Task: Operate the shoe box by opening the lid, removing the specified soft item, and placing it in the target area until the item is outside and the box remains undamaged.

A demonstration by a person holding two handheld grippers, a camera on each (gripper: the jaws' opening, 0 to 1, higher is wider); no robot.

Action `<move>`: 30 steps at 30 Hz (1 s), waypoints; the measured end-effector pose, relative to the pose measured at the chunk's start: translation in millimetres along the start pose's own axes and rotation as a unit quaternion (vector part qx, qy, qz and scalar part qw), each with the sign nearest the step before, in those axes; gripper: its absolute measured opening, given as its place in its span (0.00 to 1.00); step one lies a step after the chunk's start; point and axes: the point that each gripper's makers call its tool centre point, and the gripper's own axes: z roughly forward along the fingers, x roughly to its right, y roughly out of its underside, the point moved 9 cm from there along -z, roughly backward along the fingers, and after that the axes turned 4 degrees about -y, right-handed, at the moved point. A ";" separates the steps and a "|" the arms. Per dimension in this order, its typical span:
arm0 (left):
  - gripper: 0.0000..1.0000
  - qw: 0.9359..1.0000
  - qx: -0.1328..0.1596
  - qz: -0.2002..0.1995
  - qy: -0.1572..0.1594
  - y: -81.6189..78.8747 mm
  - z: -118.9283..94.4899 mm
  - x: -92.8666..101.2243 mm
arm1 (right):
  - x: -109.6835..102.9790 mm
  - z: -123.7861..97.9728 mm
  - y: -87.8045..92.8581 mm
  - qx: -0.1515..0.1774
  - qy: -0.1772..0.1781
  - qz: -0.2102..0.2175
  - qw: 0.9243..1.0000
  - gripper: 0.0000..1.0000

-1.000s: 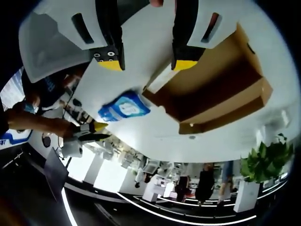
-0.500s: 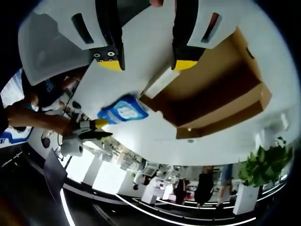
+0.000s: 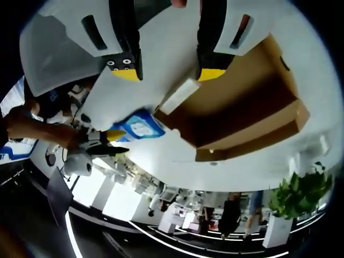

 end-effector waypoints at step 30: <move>0.41 0.999 -0.010 0.000 -0.036 -0.2 -11.9 -39.1 | -42.8 26.1 -4.7 0.010 -0.048 0.009 0.999 0.56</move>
